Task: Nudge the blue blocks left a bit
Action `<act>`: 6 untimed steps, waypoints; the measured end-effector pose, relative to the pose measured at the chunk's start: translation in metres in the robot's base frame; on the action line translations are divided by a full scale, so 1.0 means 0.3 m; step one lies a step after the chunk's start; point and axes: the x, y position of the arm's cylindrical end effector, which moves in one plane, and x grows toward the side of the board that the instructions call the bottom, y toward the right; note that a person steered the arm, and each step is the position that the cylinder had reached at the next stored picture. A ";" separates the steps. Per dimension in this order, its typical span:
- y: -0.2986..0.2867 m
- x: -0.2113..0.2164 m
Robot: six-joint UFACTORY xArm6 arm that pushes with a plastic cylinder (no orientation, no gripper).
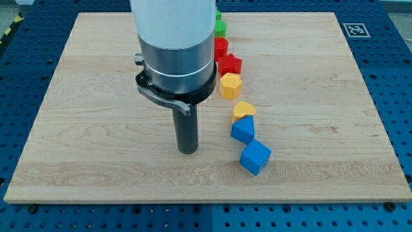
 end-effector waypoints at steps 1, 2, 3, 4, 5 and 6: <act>0.134 0.004; 0.283 0.064; 0.288 0.145; 0.261 0.215; 0.301 0.247; 0.534 0.244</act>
